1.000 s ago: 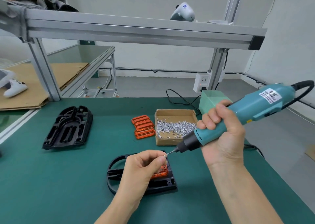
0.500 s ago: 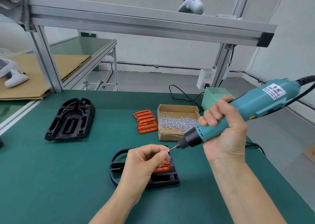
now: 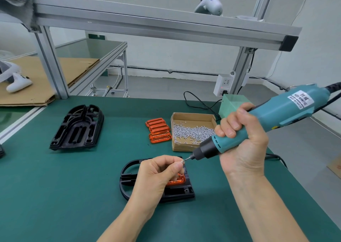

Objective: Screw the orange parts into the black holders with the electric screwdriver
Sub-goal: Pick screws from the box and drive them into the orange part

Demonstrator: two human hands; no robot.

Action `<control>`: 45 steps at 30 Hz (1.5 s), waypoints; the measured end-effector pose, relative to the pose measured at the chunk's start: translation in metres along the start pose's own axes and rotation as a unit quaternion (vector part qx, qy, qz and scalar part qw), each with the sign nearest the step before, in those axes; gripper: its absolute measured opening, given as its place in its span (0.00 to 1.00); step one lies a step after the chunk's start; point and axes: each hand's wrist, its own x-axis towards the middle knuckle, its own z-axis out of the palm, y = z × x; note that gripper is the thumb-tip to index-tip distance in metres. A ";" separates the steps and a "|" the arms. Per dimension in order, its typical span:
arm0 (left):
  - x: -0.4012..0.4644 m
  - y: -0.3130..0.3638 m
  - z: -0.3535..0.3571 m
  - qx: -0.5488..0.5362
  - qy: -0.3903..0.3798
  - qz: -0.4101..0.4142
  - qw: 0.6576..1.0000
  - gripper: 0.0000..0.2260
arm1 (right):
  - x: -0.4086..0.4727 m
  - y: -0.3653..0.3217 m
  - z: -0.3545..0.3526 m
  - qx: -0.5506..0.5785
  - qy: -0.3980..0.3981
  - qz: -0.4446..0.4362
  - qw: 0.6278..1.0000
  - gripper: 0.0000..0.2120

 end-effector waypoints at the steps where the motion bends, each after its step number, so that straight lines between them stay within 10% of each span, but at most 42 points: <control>1: 0.000 0.000 0.000 0.008 0.002 0.004 1.000 0.05 | 0.000 0.001 0.000 0.000 -0.004 -0.003 1.000 0.07; 19: 0.004 0.003 -0.010 0.076 -0.065 -0.017 0.995 0.07 | 0.002 0.010 -0.008 0.020 -0.044 0.003 0.999 0.08; 34: 0.003 -0.003 -0.008 0.162 0.050 0.035 0.985 0.08 | 0.008 0.015 -0.007 0.025 0.007 0.007 1.000 0.07; 45: 0.008 0.000 -0.009 0.062 0.013 -0.032 0.997 0.09 | 0.006 0.020 -0.008 0.030 0.009 -0.005 0.999 0.07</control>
